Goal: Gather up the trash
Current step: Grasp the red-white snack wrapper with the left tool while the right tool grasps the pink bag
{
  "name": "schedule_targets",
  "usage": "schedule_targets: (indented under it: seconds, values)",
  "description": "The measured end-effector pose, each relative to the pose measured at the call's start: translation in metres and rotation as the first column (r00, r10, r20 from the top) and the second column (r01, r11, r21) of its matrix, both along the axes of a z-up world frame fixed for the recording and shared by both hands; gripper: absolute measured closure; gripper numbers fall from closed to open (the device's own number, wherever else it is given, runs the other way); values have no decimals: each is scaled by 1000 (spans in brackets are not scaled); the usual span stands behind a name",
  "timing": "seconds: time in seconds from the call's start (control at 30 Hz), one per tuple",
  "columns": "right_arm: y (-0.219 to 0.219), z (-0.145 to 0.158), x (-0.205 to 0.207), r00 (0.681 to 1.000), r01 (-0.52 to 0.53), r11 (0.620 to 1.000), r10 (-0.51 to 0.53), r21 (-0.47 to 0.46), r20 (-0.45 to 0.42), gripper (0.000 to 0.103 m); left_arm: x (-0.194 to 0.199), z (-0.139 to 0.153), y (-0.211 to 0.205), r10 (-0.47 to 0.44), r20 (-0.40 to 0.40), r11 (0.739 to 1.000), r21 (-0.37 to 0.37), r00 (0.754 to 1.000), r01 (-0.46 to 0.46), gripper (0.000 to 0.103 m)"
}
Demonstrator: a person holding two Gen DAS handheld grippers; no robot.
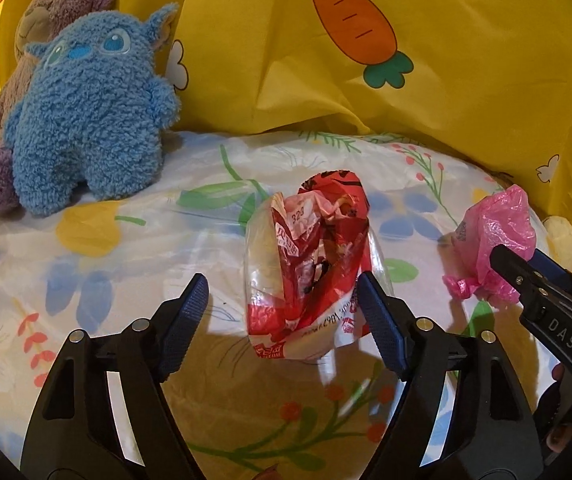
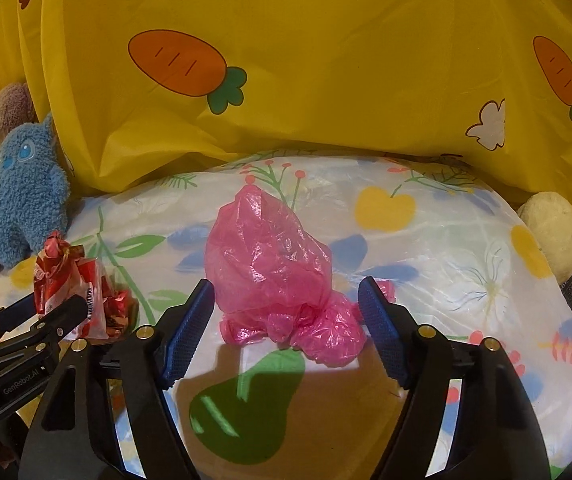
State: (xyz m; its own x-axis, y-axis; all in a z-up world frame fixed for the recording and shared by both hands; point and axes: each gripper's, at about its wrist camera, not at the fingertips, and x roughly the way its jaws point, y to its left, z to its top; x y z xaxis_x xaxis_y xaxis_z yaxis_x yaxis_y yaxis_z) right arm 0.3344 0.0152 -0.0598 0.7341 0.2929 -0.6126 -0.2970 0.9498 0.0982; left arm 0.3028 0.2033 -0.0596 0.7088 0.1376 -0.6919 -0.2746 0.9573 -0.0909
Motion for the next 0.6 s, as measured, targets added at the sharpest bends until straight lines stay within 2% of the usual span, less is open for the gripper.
schedule_targets:
  seconds: [0.07, 0.23, 0.47, 0.6]
  values:
    - [2, -2, 3, 1000, -5, 1000, 5, -3, -3, 38, 2, -2, 1, -6, -12, 1000, -16, 1000, 6, 34]
    - [6, -5, 5, 1000, -13, 1000, 13, -20, 6, 52, 4, -4, -1, -34, -17, 999, -22, 999, 33, 53]
    - [5, -5, 5, 1000, -18, 1000, 18, -17, 9, 68, 5, -5, 2, -49, -12, 997, -54, 999, 48, 60]
    - [9, -4, 4, 1000, -20, 999, 20, -36, 11, 73, 4, -4, 0, -44, -2, 997, -57, 999, 44, 66]
